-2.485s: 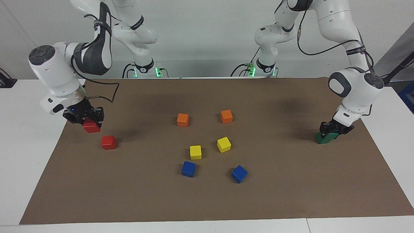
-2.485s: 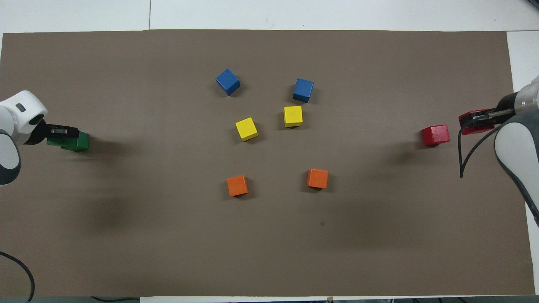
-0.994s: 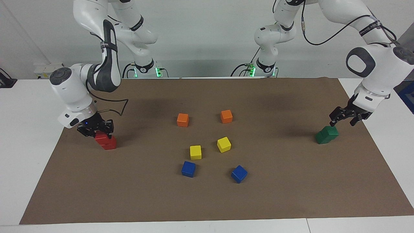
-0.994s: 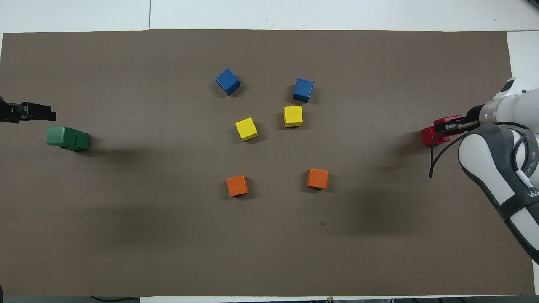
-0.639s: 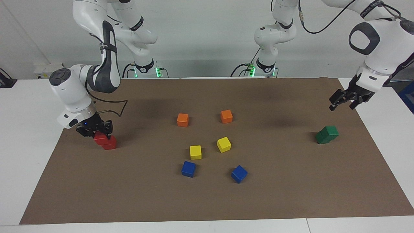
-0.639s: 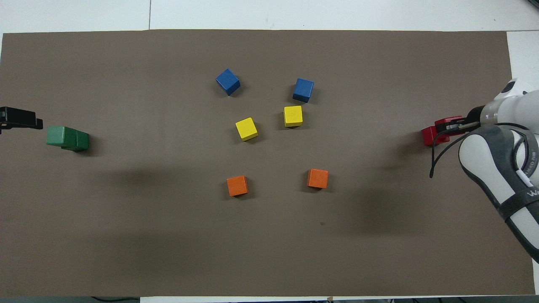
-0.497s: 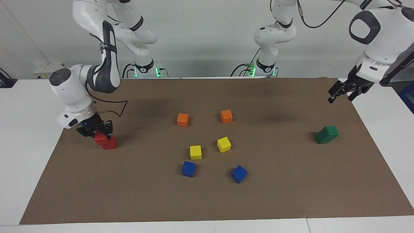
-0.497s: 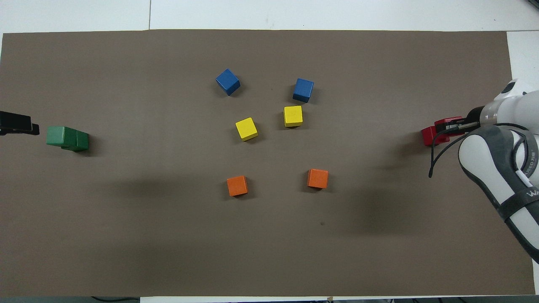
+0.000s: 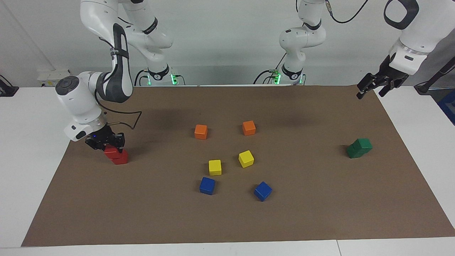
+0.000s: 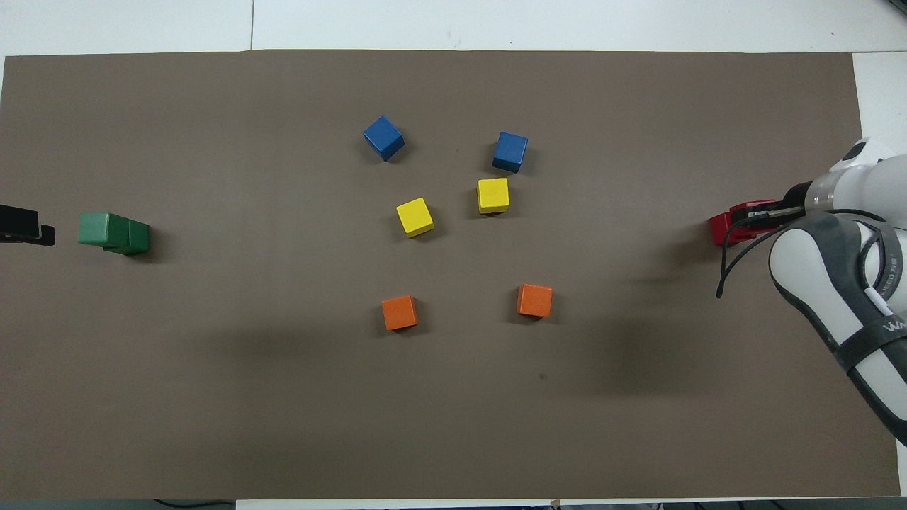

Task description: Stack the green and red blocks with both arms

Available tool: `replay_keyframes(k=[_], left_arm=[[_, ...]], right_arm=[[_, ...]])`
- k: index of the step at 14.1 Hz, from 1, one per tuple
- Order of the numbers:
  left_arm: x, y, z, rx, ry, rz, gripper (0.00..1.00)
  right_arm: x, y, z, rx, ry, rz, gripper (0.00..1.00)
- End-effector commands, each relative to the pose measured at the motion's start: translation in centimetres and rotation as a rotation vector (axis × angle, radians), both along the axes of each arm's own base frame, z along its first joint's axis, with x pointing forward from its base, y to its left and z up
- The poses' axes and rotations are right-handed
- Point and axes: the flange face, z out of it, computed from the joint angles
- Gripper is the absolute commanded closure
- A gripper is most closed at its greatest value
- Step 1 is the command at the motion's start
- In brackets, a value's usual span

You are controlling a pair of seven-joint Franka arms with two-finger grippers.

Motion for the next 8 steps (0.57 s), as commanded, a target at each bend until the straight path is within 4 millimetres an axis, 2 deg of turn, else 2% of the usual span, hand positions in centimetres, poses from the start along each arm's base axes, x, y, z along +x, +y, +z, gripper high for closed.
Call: replay_keyframes(k=[1, 3, 5, 8], left_arm=[[-0.4, -1.5, 0.6, 0.008, 0.012, 0.020, 0.00], [-0.4, -2.7, 0.8, 0.008, 0.007, 0.029, 0.00], [-0.4, -2.7, 0.6, 0.028, 0.012, 0.013, 0.00], [-0.5, -3.9, 0.5, 0.080, 0.025, -0.034, 0.00]], right_arm=[[-0.6, -0.2, -0.1, 0.007, -0.015, -0.030, 1.00], [-0.8, -0.1, -0.4, 0.007, -0.010, -0.028, 1.00], [-0.9, -0.2, -0.7, 0.002, -0.033, -0.027, 1.00], [-1.2, -0.2, -1.1, 0.000, -0.039, -0.028, 1.00]])
